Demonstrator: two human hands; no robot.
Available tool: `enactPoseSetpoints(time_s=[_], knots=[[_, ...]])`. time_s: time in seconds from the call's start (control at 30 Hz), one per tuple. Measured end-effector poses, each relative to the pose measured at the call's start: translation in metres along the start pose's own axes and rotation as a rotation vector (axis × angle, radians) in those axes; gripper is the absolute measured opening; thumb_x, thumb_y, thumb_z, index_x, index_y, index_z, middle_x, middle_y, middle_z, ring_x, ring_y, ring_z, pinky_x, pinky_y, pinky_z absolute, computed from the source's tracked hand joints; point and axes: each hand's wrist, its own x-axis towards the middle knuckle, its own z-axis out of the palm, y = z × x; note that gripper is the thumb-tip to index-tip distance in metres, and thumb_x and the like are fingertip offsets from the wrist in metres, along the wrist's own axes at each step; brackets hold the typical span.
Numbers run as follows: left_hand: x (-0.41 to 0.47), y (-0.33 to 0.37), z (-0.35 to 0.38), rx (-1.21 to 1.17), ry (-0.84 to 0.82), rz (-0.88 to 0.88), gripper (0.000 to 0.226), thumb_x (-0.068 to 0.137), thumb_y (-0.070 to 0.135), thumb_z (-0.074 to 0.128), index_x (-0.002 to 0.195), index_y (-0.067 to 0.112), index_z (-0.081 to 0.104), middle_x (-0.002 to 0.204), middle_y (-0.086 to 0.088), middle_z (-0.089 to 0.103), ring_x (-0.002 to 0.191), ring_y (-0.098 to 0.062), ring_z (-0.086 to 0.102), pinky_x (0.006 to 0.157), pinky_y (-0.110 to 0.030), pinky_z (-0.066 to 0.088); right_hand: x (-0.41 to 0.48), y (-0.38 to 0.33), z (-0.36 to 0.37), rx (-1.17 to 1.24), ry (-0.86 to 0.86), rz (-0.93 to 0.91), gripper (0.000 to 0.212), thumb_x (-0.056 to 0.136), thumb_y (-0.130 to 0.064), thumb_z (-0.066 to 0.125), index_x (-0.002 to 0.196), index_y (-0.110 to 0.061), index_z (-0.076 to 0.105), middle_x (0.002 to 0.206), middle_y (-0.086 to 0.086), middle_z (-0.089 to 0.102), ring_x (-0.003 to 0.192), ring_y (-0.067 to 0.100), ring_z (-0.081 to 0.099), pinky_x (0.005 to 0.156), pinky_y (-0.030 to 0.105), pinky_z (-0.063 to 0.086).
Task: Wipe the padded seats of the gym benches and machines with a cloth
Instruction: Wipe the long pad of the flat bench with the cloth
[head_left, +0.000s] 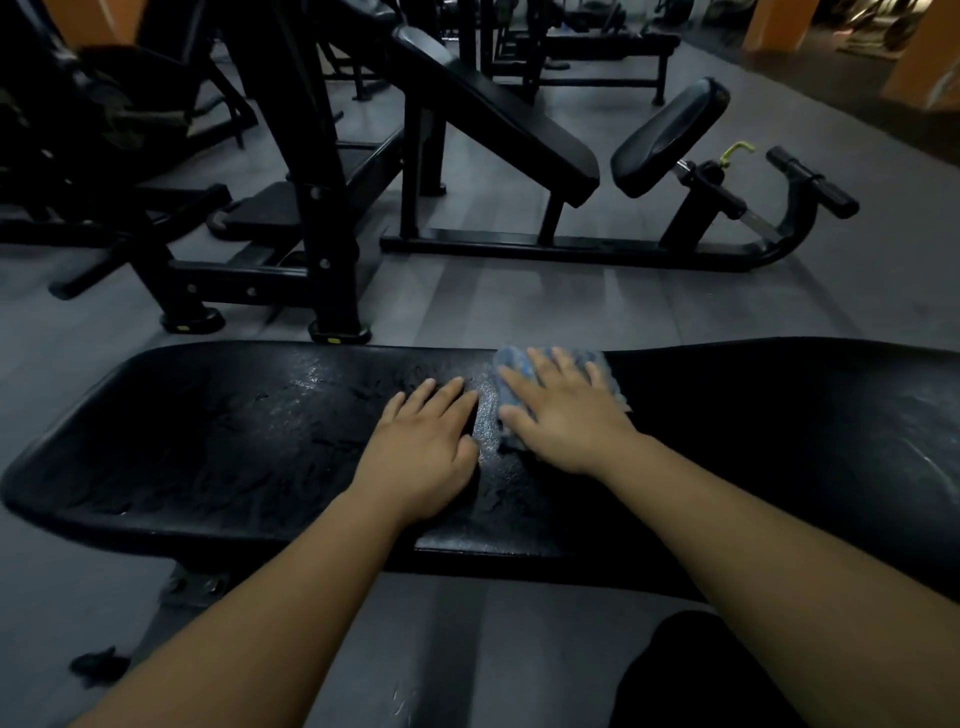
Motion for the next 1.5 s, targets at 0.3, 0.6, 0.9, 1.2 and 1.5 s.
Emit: enactPoseSetpoints(time_s=[0.3,0.6,0.9,1.2,1.5], knots=[[-0.003,-0.009,0.001,-0.002,0.009,0.04,0.068,0.091,0.047,0.017,0.156,0.029,0.024,0.165,0.007,0.017,0.152,-0.017,0.012,0.123,-0.039,0.009,-0.055,-0.019,-0.029,0.468,-0.061,-0.004,0.039,0.095,-0.056,0.051,0.121,-0.027,0.055,0.128,-0.007,0.054,0.126,0.014,0.045,0.105,0.033,0.031],[-0.007,-0.032,-0.005,0.051,-0.005,0.061,0.079,0.084,0.054,-0.001,0.156,0.032,0.024,0.165,0.006,0.018,0.152,-0.021,0.012,0.124,-0.042,0.009,-0.077,-0.033,0.0,0.098,-0.036,-0.394,0.069,0.095,-0.067,0.008,0.158,-0.04,0.014,0.167,-0.014,0.0,0.152,0.006,-0.01,0.124,0.039,-0.005],[-0.012,-0.034,-0.005,0.018,-0.013,-0.075,0.072,0.091,0.052,0.008,0.158,0.029,0.014,0.166,0.011,0.006,0.153,-0.016,0.0,0.123,-0.05,0.004,0.033,-0.037,0.004,0.265,0.188,0.135,0.066,0.103,-0.055,0.028,0.154,-0.014,0.021,0.16,0.013,0.022,0.15,0.029,0.016,0.122,0.042,0.015],[-0.011,-0.036,-0.002,0.024,0.0,-0.06,0.071,0.091,0.05,0.008,0.158,0.028,0.016,0.166,0.011,0.007,0.153,-0.017,0.002,0.122,-0.05,0.005,-0.019,-0.004,-0.001,0.045,0.212,-0.064,0.052,0.095,-0.046,0.031,0.142,-0.036,0.05,0.132,0.004,0.047,0.118,0.028,0.044,0.101,0.041,0.041],[-0.012,-0.039,-0.003,-0.014,-0.015,-0.045,0.064,0.096,0.045,0.011,0.158,0.027,0.018,0.166,0.011,0.008,0.153,-0.017,0.002,0.123,-0.049,0.005,-0.062,-0.051,0.004,0.152,0.019,-0.315,0.073,0.092,-0.073,0.003,0.157,-0.042,0.014,0.166,-0.015,-0.004,0.153,0.012,-0.009,0.121,0.034,-0.007]])
